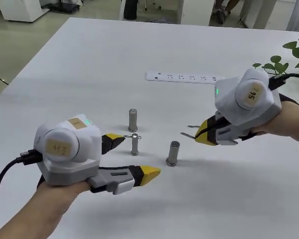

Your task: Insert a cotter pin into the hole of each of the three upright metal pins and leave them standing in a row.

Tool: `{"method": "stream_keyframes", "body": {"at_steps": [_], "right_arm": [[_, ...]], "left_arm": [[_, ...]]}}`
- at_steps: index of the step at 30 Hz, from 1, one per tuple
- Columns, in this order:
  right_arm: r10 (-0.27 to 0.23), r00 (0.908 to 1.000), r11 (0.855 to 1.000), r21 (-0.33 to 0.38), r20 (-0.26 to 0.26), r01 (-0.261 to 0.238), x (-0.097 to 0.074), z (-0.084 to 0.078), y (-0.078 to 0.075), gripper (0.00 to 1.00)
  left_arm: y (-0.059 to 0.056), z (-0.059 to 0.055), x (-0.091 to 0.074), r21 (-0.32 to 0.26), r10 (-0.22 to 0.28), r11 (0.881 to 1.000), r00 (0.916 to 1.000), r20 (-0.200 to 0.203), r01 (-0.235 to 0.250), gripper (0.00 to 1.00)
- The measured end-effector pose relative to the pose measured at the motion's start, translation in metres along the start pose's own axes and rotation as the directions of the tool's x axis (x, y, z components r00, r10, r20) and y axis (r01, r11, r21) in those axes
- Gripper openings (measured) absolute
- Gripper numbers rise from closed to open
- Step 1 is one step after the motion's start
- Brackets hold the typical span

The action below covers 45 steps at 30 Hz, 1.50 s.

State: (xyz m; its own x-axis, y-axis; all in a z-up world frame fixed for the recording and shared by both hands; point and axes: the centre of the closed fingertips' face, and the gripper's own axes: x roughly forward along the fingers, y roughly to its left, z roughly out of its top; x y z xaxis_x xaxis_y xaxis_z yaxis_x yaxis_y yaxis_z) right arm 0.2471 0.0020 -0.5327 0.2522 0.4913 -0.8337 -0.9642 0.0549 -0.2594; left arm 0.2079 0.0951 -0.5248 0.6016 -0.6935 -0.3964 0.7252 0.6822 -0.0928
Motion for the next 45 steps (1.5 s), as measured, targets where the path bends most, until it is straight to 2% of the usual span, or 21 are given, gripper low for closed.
{"method": "stream_keyframes", "body": {"at_steps": [6,11,16,20,22,27,35,41,45], "right_arm": [[0.005,0.9997,0.998,-0.059,0.024,-0.004,-0.002,0.017,0.013,0.0],[0.0,0.9993,0.996,-0.093,0.038,0.003,-0.003,0.027,0.02,0.0],[-0.007,0.9987,0.99,-0.138,0.051,0.014,-0.003,0.035,0.03,0.0],[-0.019,0.9974,0.988,-0.153,0.07,0.029,-0.004,0.041,0.035,0.0],[-0.03,0.9964,0.985,-0.168,0.08,0.043,-0.005,0.044,0.036,0.0],[-0.039,0.9943,0.981,-0.187,0.1,0.057,-0.005,0.052,0.042,0.0],[-0.043,0.9923,0.974,-0.218,0.116,0.068,-0.004,0.059,0.047,0.0],[-0.035,0.9927,0.969,-0.24,0.115,0.062,-0.003,0.062,0.051,0.0],[-0.035,0.9927,0.967,-0.246,0.116,0.062,-0.003,0.063,0.052,0.0]], "left_arm": [[-0.01,0.005,0.002,0.007,-0.035,0.999,0.9994,0.001,0.035,0.52],[-0.022,0.007,0.005,-0.031,-0.076,0.997,0.9971,0.005,0.076,0.44],[-0.028,0.011,0.006,-0.076,-0.092,0.993,0.9955,0.021,0.094,0.39],[-0.029,0.013,0.007,-0.131,-0.099,0.986,0.9947,0.029,0.102,0.3],[-0.03,0.015,0.007,-0.159,-0.101,0.982,0.9941,0.039,0.106,0.29],[-0.032,0.02,0.007,-0.202,-0.11,0.972,0.9918,0.065,0.121,0.24],[-0.035,0.022,0.006,-0.262,-0.124,0.955,0.9893,0.077,0.14,0.15],[-0.036,0.023,0.005,-0.284,-0.127,0.948,0.9884,0.083,0.146,0.08],[-0.036,0.024,0.004,-0.286,-0.129,0.947,0.9878,0.088,0.149,0.02]]}}
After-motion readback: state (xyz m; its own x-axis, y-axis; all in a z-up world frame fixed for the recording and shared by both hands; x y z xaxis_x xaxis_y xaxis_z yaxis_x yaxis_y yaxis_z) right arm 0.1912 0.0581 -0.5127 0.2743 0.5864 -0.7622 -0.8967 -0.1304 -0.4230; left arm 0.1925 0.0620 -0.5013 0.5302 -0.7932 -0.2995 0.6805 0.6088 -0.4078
